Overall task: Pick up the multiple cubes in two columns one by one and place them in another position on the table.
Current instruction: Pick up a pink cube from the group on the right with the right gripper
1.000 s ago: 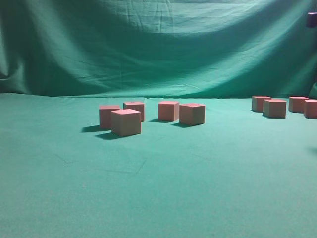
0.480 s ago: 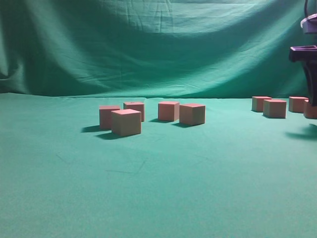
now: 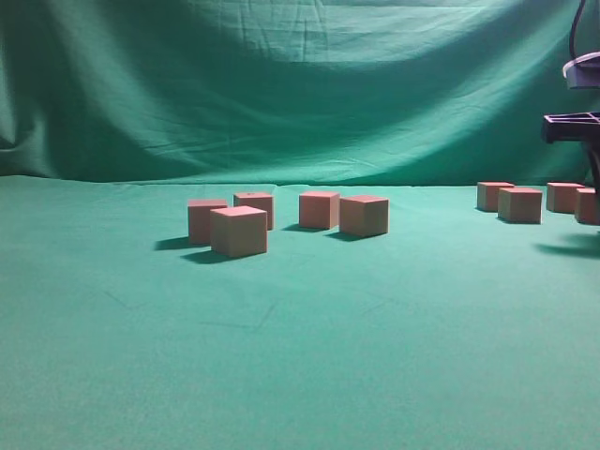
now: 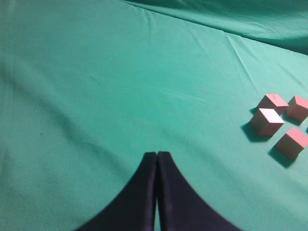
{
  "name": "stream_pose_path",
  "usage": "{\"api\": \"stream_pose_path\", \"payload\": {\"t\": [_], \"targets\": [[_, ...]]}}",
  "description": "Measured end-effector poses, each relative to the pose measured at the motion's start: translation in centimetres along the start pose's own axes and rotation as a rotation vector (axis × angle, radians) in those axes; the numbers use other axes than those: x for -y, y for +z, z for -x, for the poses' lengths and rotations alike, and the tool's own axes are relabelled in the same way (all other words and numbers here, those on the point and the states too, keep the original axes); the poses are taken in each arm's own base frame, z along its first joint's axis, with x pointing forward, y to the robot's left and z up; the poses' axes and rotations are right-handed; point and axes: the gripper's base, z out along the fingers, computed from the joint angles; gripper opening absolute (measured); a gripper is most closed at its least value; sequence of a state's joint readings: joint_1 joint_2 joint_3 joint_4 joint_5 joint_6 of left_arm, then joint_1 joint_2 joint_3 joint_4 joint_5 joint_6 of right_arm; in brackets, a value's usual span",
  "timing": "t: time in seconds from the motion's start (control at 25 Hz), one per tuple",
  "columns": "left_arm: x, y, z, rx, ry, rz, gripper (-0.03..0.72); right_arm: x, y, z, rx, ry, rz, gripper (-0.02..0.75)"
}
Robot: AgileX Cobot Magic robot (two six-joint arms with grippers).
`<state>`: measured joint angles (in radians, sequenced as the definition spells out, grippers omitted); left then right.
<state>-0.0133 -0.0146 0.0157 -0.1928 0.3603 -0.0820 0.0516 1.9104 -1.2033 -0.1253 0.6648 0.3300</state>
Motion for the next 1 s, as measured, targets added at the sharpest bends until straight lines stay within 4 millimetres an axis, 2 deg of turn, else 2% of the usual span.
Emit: {"api": "stream_pose_path", "payload": {"t": [0.08, 0.32, 0.4, 0.48, 0.6, 0.76, 1.0], "targets": [[0.0, 0.0, 0.0, 0.0, 0.0, 0.0, 0.0, 0.0, 0.0, 0.0, 0.0, 0.0, 0.0, 0.269], [0.0, 0.0, 0.0, 0.0, 0.0, 0.0, 0.0, 0.1, -0.5, 0.1, -0.046, -0.017, -0.017, 0.275], [0.0, 0.0, 0.0, 0.0, 0.0, 0.0, 0.0, -0.2, -1.6, 0.6, -0.061, -0.035, -0.023, 0.275], [0.0, 0.0, 0.0, 0.0, 0.0, 0.0, 0.0, -0.8, -3.7, 0.9, -0.052, -0.082, -0.015, 0.275], [0.0, 0.0, 0.0, 0.0, 0.0, 0.0, 0.0, -2.9, -7.4, 0.7, -0.013, -0.203, 0.014, 0.275], [0.0, 0.0, 0.0, 0.0, 0.0, 0.0, 0.0, -6.3, -11.0, -1.3, 0.004, -0.386, 0.053, 0.275], [0.0, 0.0, 0.0, 0.0, 0.0, 0.0, 0.0, -11.6, -12.6, -5.1, -0.046, -0.642, 0.098, 0.275]]}}
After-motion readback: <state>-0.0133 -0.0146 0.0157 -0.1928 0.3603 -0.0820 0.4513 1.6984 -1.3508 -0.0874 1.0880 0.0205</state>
